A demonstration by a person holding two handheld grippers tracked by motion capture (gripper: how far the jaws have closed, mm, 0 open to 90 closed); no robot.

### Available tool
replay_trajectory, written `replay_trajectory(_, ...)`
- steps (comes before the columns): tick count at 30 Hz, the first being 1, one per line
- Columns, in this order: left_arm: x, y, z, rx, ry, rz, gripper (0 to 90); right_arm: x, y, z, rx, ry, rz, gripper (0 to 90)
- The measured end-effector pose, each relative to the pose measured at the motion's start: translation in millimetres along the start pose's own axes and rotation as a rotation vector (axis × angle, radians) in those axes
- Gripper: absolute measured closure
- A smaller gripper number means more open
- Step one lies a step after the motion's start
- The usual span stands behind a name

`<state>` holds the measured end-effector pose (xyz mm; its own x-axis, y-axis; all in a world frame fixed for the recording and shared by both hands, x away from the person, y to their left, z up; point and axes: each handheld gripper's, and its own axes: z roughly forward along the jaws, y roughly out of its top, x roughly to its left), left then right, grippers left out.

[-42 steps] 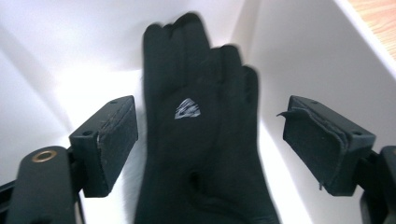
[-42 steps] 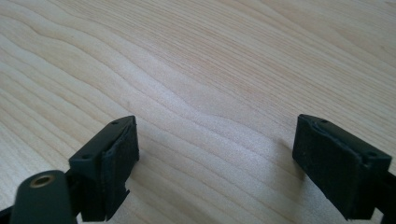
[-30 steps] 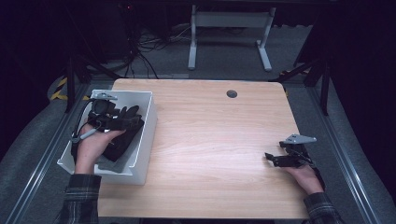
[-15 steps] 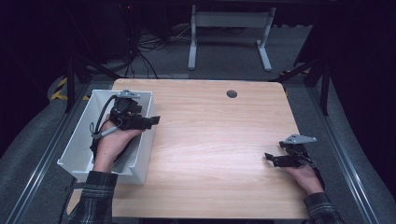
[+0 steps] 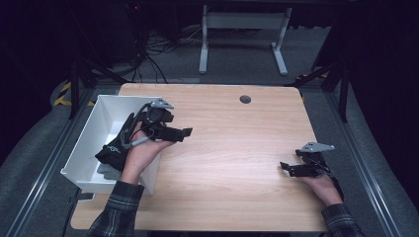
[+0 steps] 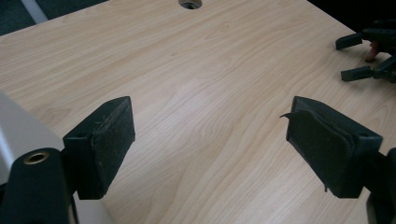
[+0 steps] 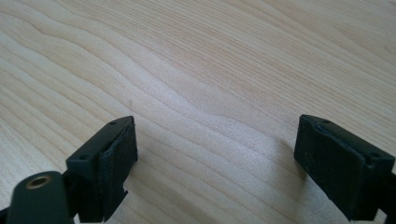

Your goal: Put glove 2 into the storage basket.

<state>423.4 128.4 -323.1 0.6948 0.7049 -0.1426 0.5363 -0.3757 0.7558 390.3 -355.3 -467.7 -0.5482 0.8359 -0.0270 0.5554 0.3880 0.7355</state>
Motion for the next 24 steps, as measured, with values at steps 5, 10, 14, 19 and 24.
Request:
replay_trajectory(5, -15.5, -1.6, 16.4, 0.005, -0.033, 0.024, 16.2, -0.2, 0.0, 0.1, 0.000, 0.001, -0.004, 13.6)
replay_trajectory(10, -29.0, -7.3, 34.9, 0.027, -0.049, 0.054, 16.1, 0.0, 0.0, 0.2, 0.000, 0.004, -0.005, 13.3)
replay_trajectory(14, -37.7, -13.7, 49.2, 0.042, -0.062, 0.070, 16.0, 0.0, 0.1, 0.2, 0.001, 0.004, -0.005, 13.3)
replay_trajectory(19, -45.4, -24.2, 64.9, 0.057, -0.061, 0.092, 15.6, -0.1, 0.1, 0.2, 0.002, 0.005, -0.007, 13.1)
replay_trajectory(24, -52.0, -34.8, 78.5, 0.070, -0.067, 0.121, 15.3, -0.1, 0.1, 0.2, 0.002, 0.006, -0.008, 13.0)
